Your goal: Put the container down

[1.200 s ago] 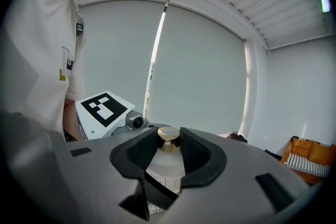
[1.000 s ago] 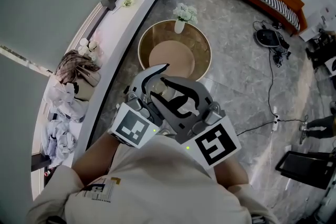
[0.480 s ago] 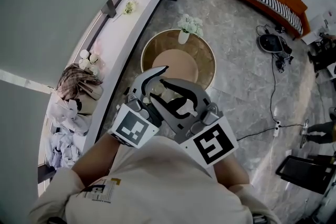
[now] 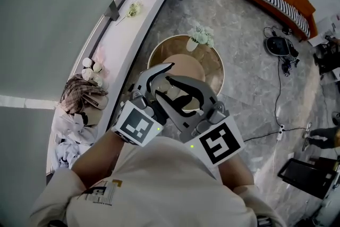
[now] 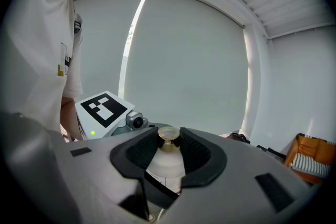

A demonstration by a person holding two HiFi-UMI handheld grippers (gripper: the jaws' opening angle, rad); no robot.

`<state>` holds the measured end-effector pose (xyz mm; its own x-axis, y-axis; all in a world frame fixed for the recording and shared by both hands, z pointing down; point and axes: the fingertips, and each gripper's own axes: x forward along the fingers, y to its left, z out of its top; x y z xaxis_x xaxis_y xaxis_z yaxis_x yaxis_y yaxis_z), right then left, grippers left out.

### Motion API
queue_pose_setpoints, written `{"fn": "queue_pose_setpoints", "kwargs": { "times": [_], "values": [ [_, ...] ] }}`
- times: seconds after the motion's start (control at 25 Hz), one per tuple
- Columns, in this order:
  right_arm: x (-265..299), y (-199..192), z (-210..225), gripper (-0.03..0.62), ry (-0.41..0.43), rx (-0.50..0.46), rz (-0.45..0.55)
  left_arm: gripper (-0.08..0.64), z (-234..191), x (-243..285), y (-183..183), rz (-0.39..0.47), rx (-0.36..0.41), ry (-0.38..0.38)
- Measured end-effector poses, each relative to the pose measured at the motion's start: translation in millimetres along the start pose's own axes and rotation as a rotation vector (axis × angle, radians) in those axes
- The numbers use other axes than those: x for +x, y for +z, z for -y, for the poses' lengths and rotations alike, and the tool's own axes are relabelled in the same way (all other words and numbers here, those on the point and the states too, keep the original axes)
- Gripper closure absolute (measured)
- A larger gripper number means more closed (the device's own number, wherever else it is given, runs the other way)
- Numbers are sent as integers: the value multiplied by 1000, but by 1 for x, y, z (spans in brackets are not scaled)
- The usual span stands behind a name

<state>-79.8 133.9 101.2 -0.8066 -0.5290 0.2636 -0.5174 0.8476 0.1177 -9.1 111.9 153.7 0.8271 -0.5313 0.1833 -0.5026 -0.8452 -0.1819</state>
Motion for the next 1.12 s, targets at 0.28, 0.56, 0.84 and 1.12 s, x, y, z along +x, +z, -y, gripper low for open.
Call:
{"fn": "queue_pose_setpoints", "kwargs": {
  "times": [0.28, 0.56, 0.84, 1.12],
  "values": [
    [59, 7, 48, 460, -54, 41, -16, 184, -63, 19, -16, 18, -14, -68],
    [113, 11, 88, 460, -92, 45, -38, 184, -130, 30, -27, 5, 40, -95],
    [130, 6, 118, 460, -110, 77, -44, 184, -154, 50, -34, -6, 40, -127],
    [131, -5, 138, 460, -99, 97, -31, 184, -161, 71, -42, -20, 38, -111]
  ]
}}
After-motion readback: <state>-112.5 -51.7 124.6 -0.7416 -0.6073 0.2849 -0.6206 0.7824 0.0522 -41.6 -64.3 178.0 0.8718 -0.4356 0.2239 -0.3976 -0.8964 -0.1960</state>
